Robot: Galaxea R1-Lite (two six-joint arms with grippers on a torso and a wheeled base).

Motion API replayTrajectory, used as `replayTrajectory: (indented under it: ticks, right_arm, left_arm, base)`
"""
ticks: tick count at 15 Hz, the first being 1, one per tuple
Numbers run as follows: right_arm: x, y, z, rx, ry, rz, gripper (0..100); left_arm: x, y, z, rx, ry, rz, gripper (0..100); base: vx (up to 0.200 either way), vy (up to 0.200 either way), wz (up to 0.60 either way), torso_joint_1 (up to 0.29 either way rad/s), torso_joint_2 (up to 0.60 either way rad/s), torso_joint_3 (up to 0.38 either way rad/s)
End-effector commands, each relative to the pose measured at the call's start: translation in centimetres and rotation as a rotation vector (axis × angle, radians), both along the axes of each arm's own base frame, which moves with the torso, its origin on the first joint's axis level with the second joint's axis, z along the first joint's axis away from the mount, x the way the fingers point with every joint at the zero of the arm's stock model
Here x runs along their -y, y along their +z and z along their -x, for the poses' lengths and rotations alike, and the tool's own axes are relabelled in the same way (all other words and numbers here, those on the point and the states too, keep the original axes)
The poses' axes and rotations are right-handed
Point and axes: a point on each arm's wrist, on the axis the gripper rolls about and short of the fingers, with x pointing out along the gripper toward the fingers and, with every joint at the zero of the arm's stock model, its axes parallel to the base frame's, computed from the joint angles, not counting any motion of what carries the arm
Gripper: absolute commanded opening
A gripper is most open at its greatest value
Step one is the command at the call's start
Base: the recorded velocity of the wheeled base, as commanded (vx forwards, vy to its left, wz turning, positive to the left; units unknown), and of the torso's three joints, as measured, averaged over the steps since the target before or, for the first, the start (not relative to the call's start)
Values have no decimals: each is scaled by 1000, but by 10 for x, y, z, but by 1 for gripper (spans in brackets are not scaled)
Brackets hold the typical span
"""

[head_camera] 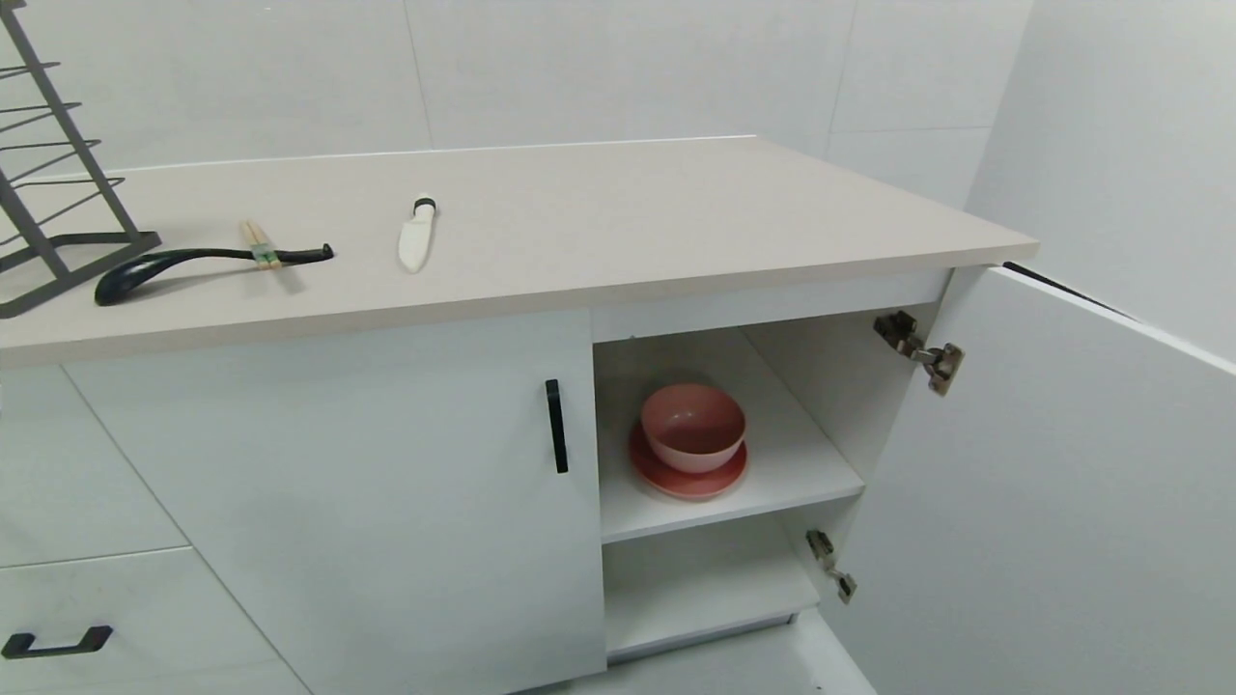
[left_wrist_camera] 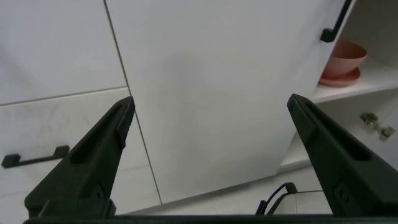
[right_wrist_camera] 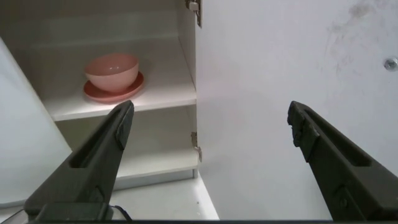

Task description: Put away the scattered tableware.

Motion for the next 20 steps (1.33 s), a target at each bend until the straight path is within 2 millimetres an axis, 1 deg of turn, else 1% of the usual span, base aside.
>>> replayTrajectory:
  ticks: [1,3,4,6,16,20]
  right_arm:
    - [0,0,0,-2,0,0,100]
    - [0,0,0,-2,0,-1,100]
    - [0,0,0,-2,-1,0,0]
    - [0,0,0,-2,0,-1,0]
    - [0,0,0,-2,0,-1,0]
    - [0,0,0,-2,0,-1,0]
  left_arm:
    - [0,0,0,0,0,0,100]
    - [0,0,0,-1,8,9,100]
    - [0,0,0,-1,15,8,100]
    - [-1,0,0,-1,25,6,100]
    - [-1,0,0,-1,25,6,100]
    - [-1,0,0,-1,28,11,100]
  base:
    - [-200,0,0,-2,7,2]
    - [-200,0,0,2,2,5]
    - [-200,0,0,2,2,2]
    - [-200,0,0,0,0,0]
    - [-200,-200,0,1,2,5]
    - [0,-200,0,2,-1,4]
